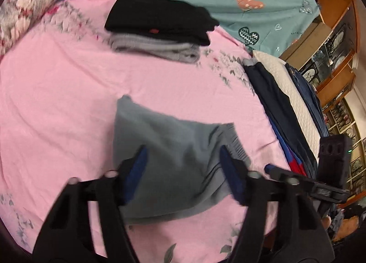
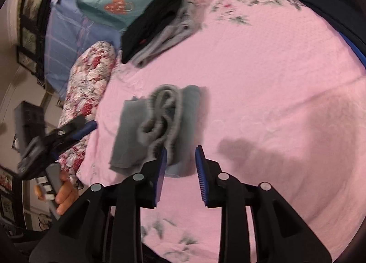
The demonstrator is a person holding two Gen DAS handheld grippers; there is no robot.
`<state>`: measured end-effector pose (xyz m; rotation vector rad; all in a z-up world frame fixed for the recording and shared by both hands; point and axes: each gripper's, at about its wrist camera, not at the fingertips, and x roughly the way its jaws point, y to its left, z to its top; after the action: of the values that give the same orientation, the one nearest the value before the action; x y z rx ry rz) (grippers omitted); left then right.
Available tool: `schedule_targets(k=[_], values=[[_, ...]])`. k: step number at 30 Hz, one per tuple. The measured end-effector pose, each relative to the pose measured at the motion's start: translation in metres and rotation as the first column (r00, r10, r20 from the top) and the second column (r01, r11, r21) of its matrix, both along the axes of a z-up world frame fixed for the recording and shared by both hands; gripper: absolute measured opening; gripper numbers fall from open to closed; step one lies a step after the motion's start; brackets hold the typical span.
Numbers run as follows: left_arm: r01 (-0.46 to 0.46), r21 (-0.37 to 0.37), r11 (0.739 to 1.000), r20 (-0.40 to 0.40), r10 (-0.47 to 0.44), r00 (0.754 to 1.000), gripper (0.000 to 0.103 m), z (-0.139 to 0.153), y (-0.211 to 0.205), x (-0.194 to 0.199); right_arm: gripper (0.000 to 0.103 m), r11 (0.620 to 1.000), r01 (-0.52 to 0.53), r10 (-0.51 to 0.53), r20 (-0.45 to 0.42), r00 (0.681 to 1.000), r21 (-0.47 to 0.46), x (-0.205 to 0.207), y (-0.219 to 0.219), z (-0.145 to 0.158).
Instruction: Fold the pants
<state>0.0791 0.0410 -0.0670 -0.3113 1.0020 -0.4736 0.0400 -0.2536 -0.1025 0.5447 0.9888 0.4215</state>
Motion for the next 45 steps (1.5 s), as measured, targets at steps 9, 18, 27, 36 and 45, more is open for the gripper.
schedule_targets(k=[9, 18, 27, 36, 45], values=[[0.058, 0.02, 0.998, -0.119, -0.055, 0.991, 0.017, -0.055, -0.01, 0.001, 0.028, 0.987, -0.09, 0.099, 0.063, 0.993, -0.13, 0.037, 0.067, 0.025], [0.065, -0.015, 0.998, -0.115, -0.066, 0.991, 0.018, -0.059, 0.008, -0.007, 0.028, 0.959, -0.078, 0.057, -0.085, 0.995, -0.273, 0.039, 0.072, -0.003], [0.052, -0.062, 0.997, -0.112, -0.059, 0.992, 0.018, -0.052, 0.022, -0.017, 0.029, 0.918, -0.318, 0.308, -0.079, 0.948, -0.236, 0.12, 0.173, 0.027], [0.071, -0.054, 0.996, -0.162, -0.079, 0.984, 0.02, -0.071, 0.015, -0.013, 0.029, 0.859, -0.327, 0.259, -0.216, 0.941, -0.395, 0.186, 0.226, -0.036], [0.072, -0.023, 0.997, -0.155, -0.075, 0.985, 0.02, -0.07, 0.009, -0.015, 0.029, 0.859, -0.323, 0.26, -0.204, 0.944, -0.397, 0.184, 0.223, -0.027]])
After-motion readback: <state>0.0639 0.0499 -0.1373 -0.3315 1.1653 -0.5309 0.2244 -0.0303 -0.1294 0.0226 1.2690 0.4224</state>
